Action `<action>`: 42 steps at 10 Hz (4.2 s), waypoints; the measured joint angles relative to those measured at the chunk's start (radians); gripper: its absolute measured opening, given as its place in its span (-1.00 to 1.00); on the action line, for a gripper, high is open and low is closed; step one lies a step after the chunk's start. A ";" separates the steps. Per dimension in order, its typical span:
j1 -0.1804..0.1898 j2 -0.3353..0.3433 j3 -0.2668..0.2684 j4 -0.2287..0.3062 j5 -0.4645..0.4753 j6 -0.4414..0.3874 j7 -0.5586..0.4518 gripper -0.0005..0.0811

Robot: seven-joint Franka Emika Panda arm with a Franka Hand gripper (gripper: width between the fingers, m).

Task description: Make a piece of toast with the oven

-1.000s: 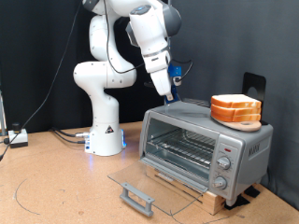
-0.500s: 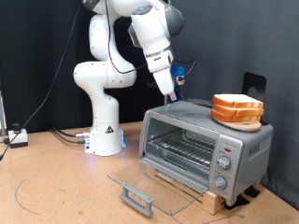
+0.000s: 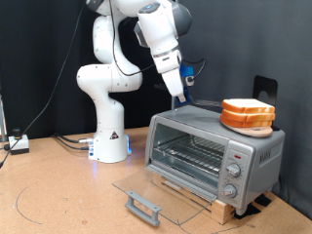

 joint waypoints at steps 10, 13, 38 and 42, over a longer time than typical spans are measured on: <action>-0.037 0.088 0.059 0.050 -0.004 0.107 0.072 -0.02; -0.049 0.133 0.076 0.077 -0.005 0.137 0.072 -0.02; 0.013 0.296 0.144 0.140 0.243 0.410 -0.089 -0.02; 0.010 0.164 0.072 0.110 0.187 0.213 -0.078 -0.02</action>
